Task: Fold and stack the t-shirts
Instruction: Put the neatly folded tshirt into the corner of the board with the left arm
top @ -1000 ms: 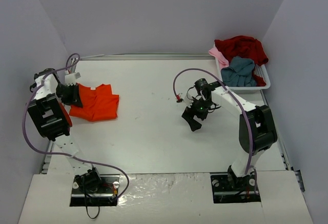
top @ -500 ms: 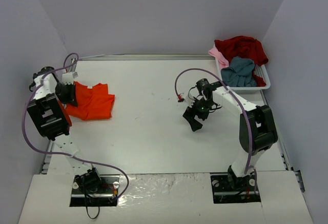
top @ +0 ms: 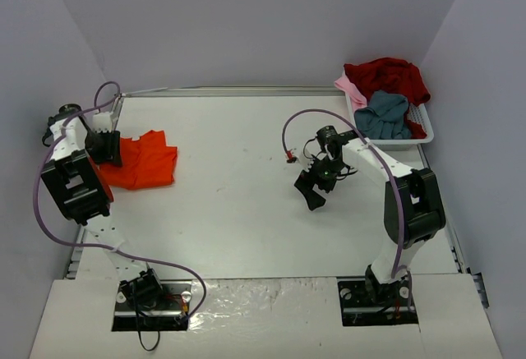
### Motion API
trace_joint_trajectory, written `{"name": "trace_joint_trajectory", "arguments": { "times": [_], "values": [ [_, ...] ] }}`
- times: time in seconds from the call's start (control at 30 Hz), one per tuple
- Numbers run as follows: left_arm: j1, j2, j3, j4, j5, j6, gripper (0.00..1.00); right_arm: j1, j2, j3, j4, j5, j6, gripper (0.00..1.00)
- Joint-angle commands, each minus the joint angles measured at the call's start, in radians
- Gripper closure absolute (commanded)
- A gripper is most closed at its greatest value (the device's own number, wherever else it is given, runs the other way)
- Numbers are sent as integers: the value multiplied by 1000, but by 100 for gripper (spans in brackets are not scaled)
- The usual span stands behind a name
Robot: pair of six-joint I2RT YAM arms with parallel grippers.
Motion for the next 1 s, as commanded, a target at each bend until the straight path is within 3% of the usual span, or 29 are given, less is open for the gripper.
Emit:
{"name": "trace_joint_trajectory", "arguments": {
  "times": [0.0, 0.03, 0.13, 0.2, 0.53, 0.67, 0.77, 0.8, 0.97],
  "values": [
    [8, -16, 19, 3, -17, -2, 53, -9, -4, -13, -30, -25, -10, 10],
    [9, -22, 14, 18, -20, -3, 44, -10, -4, -12, -28, -26, -8, 10],
    [12, -54, -1, 61, -43, -19, 30, -13, -5, -13, -30, -29, -11, 9],
    [14, -90, -9, 82, -69, -22, 27, -13, -4, -15, -28, -31, -11, 9],
    [15, -323, -147, 281, -195, -36, 22, -26, -25, -13, -17, -32, -11, 9],
    [14, -531, -323, 398, -146, -91, 20, -70, -117, 6, 36, -46, 38, 9],
    [9, -677, -387, 441, -80, -176, 13, -113, -214, 26, 95, -37, 74, 8],
    [9, -711, -401, 440, -54, -196, 6, -122, -256, 33, 111, -37, 94, 8],
    [-29, -941, -599, 530, 30, -314, 6, -191, -390, 14, 220, 36, 174, 0]
  ]
}}
